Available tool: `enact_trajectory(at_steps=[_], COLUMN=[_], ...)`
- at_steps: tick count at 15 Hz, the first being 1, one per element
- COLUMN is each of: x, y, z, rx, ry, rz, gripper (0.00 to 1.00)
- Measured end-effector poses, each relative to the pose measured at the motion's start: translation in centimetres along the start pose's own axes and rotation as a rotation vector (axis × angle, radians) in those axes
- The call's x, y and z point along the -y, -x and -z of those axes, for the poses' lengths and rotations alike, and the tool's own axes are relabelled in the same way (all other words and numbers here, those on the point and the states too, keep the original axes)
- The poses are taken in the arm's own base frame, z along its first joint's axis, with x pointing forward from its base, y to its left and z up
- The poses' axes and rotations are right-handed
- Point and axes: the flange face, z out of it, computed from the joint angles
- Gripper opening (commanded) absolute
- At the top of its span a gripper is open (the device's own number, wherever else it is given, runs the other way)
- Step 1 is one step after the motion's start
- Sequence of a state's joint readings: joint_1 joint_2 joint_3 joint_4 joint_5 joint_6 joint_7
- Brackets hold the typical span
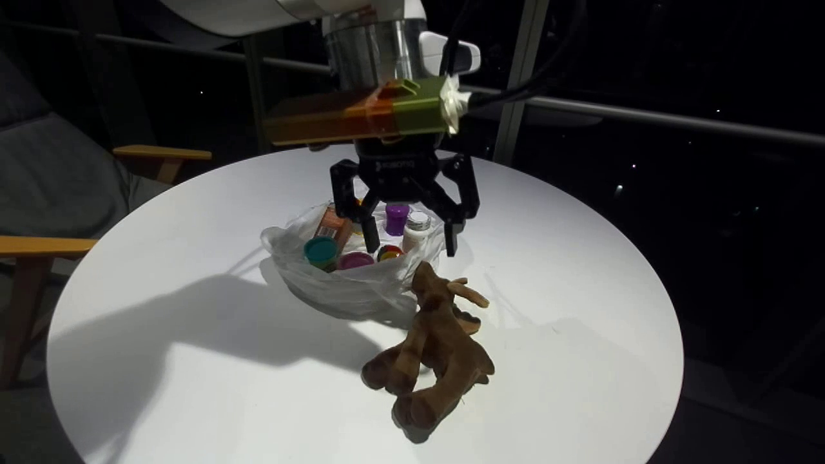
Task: Put all the objects on the table into the plastic bag
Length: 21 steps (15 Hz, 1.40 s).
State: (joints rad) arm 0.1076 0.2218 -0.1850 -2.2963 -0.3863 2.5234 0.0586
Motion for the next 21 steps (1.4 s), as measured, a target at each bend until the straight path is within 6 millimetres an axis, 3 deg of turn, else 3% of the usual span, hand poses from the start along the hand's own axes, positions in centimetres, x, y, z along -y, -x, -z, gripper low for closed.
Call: enact_trajectory(at_steps=[5,15,16,21], x=[-1.4,-2.5,-2.6,-3.5], y=[2.4,1.6,1.5,0.9], z=[-4.5,-10.9,-11.4,-12.4], rx=[0.014,-0.128,-0.133,-0.141], ry=[-0.044,-0.062,-0.062,-0.053], rz=[0.122,0.143,0.141,0.133], gripper=[1.00,1.00,0.80,0.38])
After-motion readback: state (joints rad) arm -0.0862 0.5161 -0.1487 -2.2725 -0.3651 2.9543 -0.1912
